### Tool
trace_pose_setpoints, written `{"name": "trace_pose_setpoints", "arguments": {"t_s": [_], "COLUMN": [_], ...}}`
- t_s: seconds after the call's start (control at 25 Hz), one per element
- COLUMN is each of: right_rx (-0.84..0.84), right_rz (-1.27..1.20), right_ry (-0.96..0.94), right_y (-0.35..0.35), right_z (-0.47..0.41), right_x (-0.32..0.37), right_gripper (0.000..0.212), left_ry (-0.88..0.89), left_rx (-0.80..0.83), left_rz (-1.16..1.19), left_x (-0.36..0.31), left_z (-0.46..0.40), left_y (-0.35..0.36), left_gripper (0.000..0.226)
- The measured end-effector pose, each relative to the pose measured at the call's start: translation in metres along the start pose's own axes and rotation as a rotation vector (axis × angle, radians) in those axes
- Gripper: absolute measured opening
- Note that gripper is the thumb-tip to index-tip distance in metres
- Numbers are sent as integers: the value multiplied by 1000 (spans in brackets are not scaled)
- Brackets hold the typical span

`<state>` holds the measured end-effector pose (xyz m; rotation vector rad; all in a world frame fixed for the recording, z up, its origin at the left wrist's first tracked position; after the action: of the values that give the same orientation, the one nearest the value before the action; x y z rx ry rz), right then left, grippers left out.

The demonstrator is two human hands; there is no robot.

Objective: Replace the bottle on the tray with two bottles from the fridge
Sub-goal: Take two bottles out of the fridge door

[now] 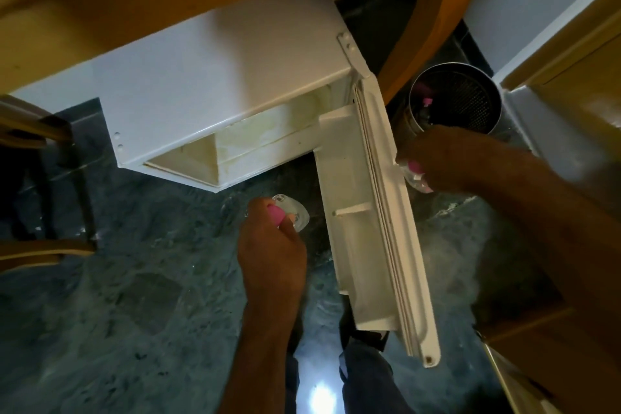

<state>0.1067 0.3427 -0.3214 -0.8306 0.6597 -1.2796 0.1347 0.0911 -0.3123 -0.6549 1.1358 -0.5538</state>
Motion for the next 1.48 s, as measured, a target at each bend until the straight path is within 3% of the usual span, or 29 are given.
{"name": "trace_pose_setpoints", "arguments": {"t_s": [0.2, 0.6, 0.84, 1.0, 1.2, 1.48], "right_rx": [73, 13, 9, -27, -71, -94], "right_rz": [29, -97, -144, -181, -217, -193], "right_ry": [-43, -91, -126, -130, -122, -152], "right_y": [-8, -36, -48, -54, -66, -85], "right_z": [-17, -61, -87, -106, -127, -114], "right_x": [33, 96, 128, 148, 173, 186], "right_gripper": [39, 44, 44, 39, 34, 51], "left_ry": [36, 113, 137, 115, 163, 189], "left_rx": [-48, -54, -363, -335, -194, -64], "left_rz": [-23, -227, -296, -255, -231, -185], "left_x": [14, 19, 3, 11, 18, 13], "left_z": [-19, -67, -64, -71, -93, -104], "left_y": [-32, -103, -207, -235, -197, -161], "left_gripper": [18, 20, 20, 20, 16, 12]}}
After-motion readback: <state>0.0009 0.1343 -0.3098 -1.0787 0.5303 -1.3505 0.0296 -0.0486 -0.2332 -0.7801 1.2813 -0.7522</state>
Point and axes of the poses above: each hand's wrist, its own z-axis away from the middle knuckle, its own y-axis out of the palm, x = y × z, the point moved 8 cm from there along -z, towards the middle knuckle, and after that the axes turned 6 degrees about z, right-handed, at the moved point
